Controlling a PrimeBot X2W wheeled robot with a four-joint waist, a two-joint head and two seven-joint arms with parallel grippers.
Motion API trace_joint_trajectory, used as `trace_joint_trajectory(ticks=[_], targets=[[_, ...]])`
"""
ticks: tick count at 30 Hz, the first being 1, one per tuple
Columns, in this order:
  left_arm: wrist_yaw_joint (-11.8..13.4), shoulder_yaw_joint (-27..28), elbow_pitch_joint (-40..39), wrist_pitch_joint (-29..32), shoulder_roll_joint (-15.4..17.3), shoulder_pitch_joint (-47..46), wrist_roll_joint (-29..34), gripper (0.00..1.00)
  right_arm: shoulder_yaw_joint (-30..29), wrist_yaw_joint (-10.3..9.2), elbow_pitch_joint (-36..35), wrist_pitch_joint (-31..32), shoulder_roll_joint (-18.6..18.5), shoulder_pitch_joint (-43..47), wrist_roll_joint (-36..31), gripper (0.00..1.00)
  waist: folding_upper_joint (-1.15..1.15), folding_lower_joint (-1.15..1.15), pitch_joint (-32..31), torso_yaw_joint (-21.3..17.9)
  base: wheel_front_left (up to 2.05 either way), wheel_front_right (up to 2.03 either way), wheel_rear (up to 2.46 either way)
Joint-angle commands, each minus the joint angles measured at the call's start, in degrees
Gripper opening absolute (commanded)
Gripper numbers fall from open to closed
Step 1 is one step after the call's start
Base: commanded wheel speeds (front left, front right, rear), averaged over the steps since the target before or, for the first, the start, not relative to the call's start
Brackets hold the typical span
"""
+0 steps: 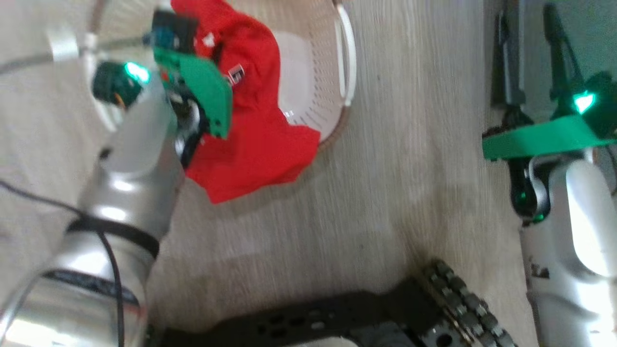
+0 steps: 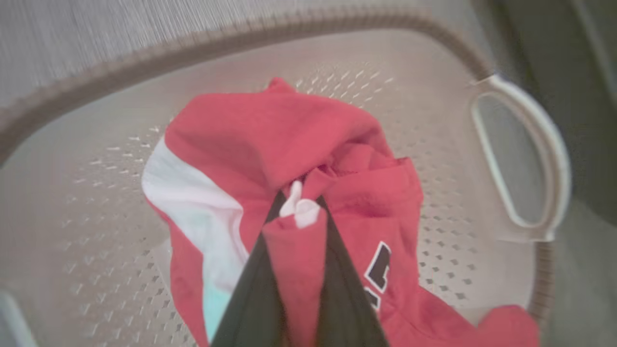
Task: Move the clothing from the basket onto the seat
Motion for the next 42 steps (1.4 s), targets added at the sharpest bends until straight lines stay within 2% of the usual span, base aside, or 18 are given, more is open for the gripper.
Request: trace_joint_trajectory(ticks=[1, 4, 9, 12, 18, 29, 42], targets=[[-0.1, 0.3, -2.2, -2.0, 0.7, 2.5, -1.7, 0.0, 0.3, -0.02, -1.0, -0.4, 0.6, 3.2, -0.7, 1.0, 0.0, 0.0, -9.3, 5.5, 0.0, 0.0, 0.0], [0.5, -0.7, -4.7, -6.2, 0.7, 6.5, -6.2, 0.0, -0.9, -0.02, -0.1, -0.4, 0.6, 5.6, -2.0, 1.0, 0.0, 0.0, -15.5, 8.0, 0.0, 0.0, 0.0], [3.4, -0.8, -8.0, -10.2, 0.7, 12.3, -10.3, 0.0, -2.2, -0.02, 1.3, -0.4, -0.1, 10.1, -3.2, 1.0, 0.0, 0.0, -24.6, 11.3, 0.0, 0.0, 0.0], [4.7, 0.6, -11.2, -10.9, 0.8, 16.2, -10.4, 0.0, -2.9, -0.02, 1.9, -0.4, -0.8, 12.8, -3.5, 1.0, 0.0, 0.0, -29.3, 12.7, 0.0, 0.0, 0.0], [6.9, 6.4, -24.8, -10.9, 3.5, 28.6, -7.2, 0.0, -3.7, -0.02, 2.9, -0.4, -2.2, 18.2, -4.3, 1.0, 0.0, 0.0, -37.0, 14.4, 0.0, 0.0, 0.0], [7.7, 14.7, -41.5, -11.0, 4.3, 48.0, -0.8, 0.0, -2.3, -0.02, 4.7, -0.4, -4.8, 23.9, -4.8, 1.0, 0.0, 0.0, -46.4, 14.1, 0.0, 0.0, 0.0], [6.9, 19.8, -44.4, -11.0, 3.4, 54.1, 1.8, 0.0, 0.6, -0.02, 5.4, -0.4, -4.1, 26.5, -4.7, 1.0, 0.0, 0.0, -49.9, 13.3, 0.0, 0.0, 0.0]])
